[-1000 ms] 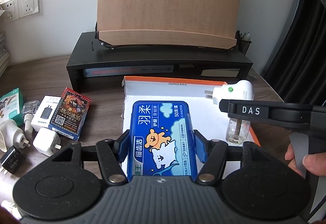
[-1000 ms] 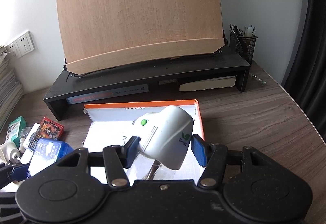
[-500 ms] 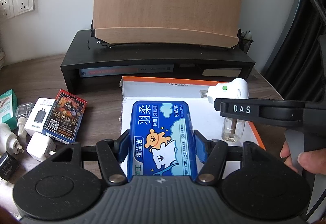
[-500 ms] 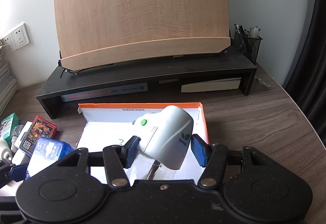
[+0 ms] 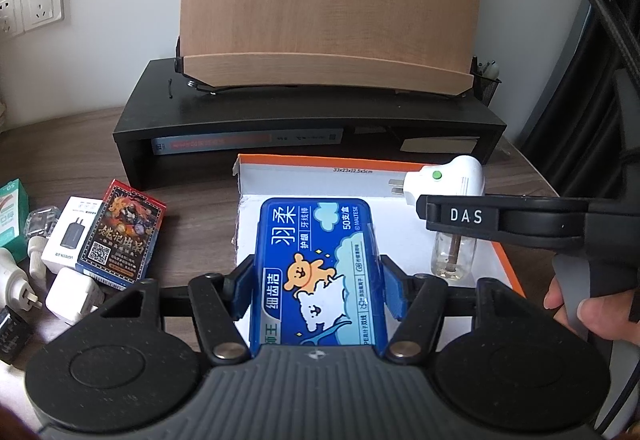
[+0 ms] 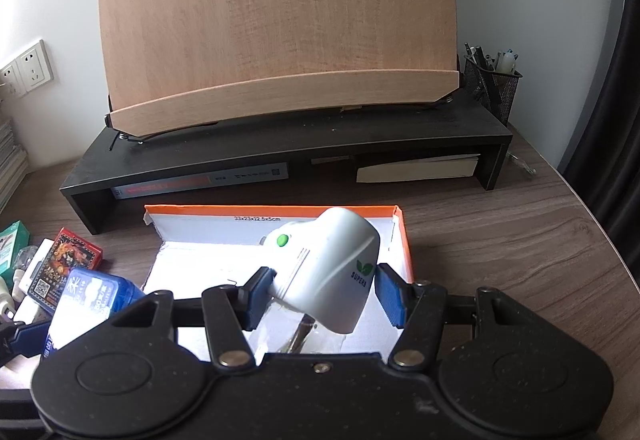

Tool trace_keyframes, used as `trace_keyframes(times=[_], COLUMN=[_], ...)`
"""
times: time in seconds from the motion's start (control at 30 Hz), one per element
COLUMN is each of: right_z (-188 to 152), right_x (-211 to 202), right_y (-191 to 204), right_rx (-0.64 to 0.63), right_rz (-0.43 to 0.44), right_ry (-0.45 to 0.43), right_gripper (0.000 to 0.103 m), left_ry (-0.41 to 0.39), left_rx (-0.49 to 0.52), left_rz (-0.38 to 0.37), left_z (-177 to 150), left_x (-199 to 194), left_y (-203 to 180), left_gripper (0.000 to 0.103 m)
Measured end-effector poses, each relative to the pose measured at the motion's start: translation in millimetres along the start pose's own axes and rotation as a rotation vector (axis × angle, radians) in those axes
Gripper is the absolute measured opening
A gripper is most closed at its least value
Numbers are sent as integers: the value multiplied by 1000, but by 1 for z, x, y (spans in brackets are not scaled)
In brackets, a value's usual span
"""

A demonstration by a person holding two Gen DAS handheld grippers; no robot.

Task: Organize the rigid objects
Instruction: 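Carry both held items over the open white box and lower them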

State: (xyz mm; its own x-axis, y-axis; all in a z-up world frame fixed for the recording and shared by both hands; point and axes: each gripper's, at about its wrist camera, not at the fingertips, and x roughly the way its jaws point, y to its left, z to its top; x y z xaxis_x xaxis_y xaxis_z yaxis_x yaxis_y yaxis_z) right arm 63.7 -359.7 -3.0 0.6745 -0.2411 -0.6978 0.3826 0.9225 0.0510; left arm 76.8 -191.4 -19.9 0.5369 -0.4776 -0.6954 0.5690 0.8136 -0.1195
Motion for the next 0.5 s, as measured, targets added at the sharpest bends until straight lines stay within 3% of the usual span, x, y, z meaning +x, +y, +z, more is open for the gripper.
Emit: trace_keyframes(times=[0.5], right_z=[5], right_x=[13], right_y=[-10], right_rx=[8], right_rz=[-10], right_ry=[15], right_gripper=[68], left_ry=[10], left_rx=[10], left_rz=[-9], left_z=[3], left_x=[13], left_y=[-7], left_gripper=[63])
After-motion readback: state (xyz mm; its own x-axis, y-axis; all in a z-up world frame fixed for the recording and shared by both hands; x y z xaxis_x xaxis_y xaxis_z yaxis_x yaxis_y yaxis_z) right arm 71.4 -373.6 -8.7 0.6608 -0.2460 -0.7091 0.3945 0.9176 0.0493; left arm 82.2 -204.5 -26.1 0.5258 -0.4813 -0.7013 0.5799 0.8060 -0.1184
